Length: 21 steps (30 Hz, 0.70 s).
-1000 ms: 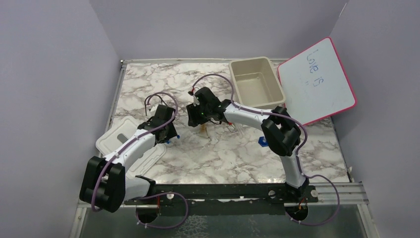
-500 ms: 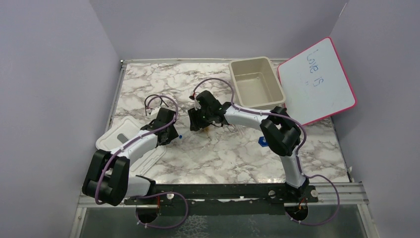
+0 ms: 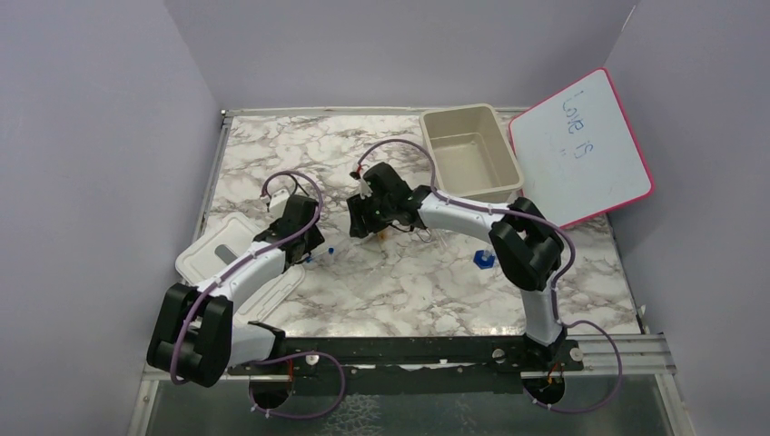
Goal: Organize the chemistry lab equipment
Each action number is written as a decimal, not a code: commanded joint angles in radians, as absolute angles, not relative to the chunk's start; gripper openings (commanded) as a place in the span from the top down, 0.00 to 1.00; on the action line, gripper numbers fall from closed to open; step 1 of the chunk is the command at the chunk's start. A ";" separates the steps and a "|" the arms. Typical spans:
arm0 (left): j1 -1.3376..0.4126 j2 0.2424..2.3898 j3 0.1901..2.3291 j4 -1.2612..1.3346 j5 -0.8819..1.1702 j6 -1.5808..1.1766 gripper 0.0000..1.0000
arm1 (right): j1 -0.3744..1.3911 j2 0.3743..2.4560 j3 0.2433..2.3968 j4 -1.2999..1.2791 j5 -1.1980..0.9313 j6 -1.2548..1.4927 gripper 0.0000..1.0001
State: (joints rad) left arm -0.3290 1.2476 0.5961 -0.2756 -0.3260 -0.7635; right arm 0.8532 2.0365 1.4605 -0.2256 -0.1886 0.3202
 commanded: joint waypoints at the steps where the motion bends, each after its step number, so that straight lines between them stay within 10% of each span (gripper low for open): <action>1: -0.320 1.232 0.587 -0.240 -0.380 -0.808 0.49 | 0.853 1.957 1.439 -0.193 -0.187 0.326 0.46; 11: -0.310 1.277 0.572 -0.195 -0.437 -0.928 0.31 | 0.853 1.854 1.354 -0.163 -0.170 0.348 0.45; 21: -0.308 1.370 0.583 -0.177 -0.427 -0.942 0.40 | 0.853 1.804 1.302 -0.159 -0.145 0.351 0.46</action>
State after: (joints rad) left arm -0.3134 1.3468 0.5823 -0.1867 -0.4129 -0.9218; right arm 0.8532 1.8618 1.3193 -0.1810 -0.1715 0.3431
